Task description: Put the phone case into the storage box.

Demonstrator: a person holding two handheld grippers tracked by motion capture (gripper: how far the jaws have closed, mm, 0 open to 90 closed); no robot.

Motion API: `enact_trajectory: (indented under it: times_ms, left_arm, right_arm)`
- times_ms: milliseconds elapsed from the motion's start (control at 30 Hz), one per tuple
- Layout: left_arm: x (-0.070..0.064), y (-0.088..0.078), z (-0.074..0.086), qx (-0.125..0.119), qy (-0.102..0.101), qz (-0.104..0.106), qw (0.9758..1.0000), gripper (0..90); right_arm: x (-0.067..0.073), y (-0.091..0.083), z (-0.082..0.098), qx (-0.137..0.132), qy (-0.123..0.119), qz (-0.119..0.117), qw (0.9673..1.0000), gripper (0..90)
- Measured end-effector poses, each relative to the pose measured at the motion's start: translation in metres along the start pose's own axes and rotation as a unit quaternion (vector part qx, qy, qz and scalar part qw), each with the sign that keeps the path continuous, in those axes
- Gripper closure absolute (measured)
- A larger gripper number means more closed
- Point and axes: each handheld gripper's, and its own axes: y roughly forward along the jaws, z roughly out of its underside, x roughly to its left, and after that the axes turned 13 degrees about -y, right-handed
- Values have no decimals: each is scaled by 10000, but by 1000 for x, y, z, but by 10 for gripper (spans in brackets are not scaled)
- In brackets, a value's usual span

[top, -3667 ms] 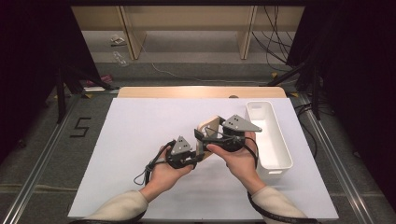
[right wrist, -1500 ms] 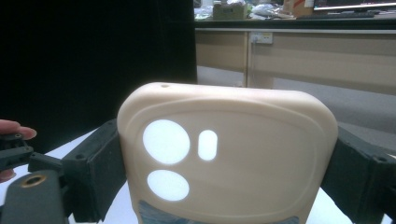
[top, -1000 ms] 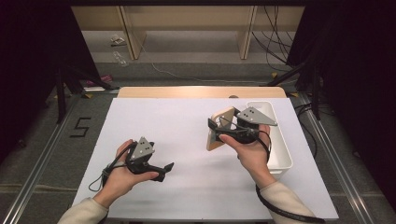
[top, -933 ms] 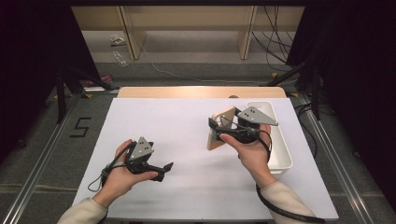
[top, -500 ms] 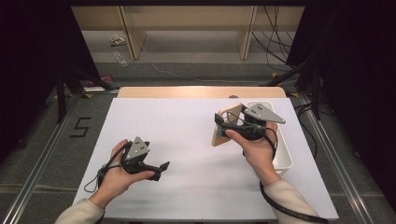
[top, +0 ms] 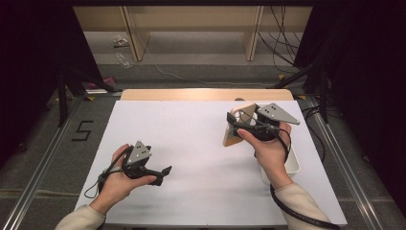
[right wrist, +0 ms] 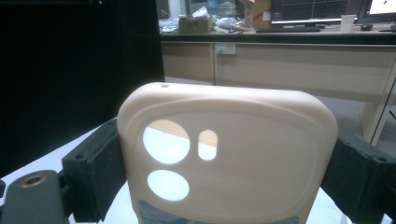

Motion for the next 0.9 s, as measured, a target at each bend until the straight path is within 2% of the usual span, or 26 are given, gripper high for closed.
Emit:
enact_trajectory:
  times_ms: [900]
  left_arm:
    - [2, 0, 0, -3, -58, -32, 10000, 0]
  right_arm:
    - [-14, -6, -3, 93, 11, 229, 9997, 119]
